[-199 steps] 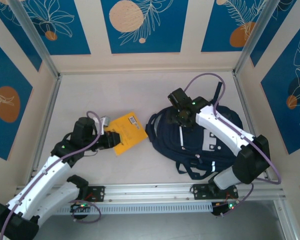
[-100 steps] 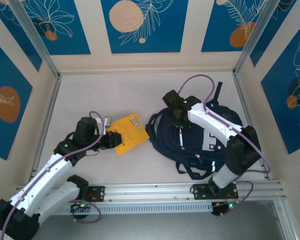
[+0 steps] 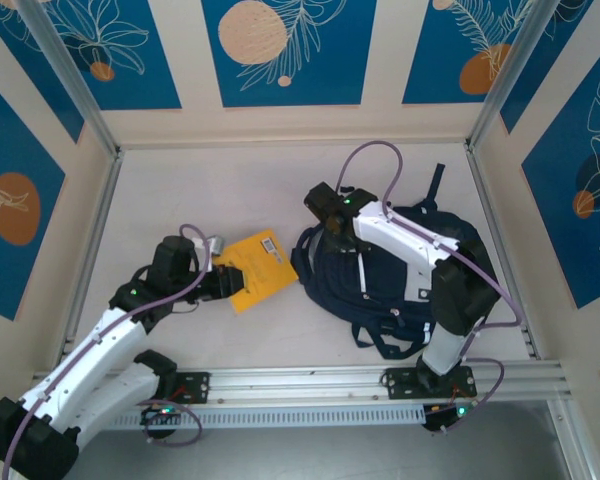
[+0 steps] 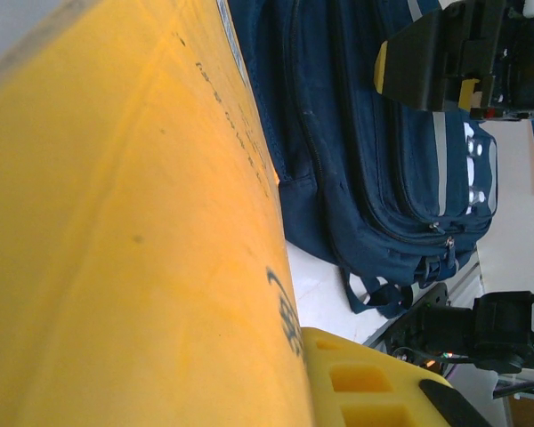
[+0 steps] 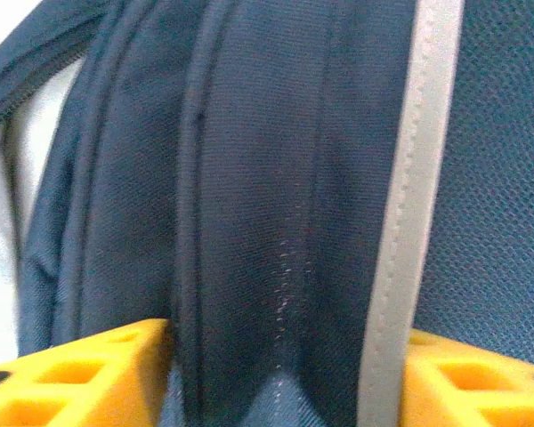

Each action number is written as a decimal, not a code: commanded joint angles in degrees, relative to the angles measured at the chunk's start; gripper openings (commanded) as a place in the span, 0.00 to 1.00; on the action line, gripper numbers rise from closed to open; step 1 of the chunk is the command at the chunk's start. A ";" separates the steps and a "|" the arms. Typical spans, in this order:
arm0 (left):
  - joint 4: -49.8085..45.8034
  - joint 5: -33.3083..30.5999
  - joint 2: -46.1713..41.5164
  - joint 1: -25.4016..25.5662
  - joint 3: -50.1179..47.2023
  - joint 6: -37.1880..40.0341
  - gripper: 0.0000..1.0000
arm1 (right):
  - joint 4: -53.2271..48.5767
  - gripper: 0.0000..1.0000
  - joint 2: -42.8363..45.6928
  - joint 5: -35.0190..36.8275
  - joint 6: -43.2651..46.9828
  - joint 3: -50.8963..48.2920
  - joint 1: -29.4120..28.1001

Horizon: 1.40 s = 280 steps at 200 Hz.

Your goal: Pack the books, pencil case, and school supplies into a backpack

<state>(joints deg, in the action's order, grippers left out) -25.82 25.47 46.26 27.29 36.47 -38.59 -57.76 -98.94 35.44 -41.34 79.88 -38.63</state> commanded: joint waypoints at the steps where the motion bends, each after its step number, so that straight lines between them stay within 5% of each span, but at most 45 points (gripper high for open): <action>1: 4.07 1.16 -0.34 0.40 0.40 0.61 0.05 | -1.18 0.50 -0.53 3.32 -2.02 -1.83 0.38; 56: 2.16 -0.12 -0.22 0.40 1.88 1.49 0.05 | 1.80 0.00 1.90 -0.51 2.07 -4.24 0.66; 85: -2.75 -4.60 -0.68 0.28 4.93 3.61 0.05 | 6.17 0.00 10.32 -7.57 8.58 -6.86 1.78; 122: -4.93 -5.71 -0.95 0.26 7.68 5.39 0.05 | 9.33 0.00 23.55 -24.90 14.67 -10.12 8.57; 194: 2.98 5.68 2.67 0.40 9.47 3.12 0.05 | 16.40 0.00 38.32 -74.98 23.15 -16.06 31.86; 245: 16.16 14.49 6.24 2.79 6.83 -5.00 0.05 | 20.37 0.00 35.66 -86.91 20.58 -13.83 32.71; 280: 21.74 14.90 7.32 5.55 5.34 -8.03 0.06 | 23.84 0.00 34.98 -91.50 16.86 -12.77 34.28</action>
<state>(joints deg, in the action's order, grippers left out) -13.98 36.38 53.63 31.00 42.33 -43.88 -41.85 -64.40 -42.13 -21.74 63.00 -5.19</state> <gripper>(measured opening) 0.178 0.048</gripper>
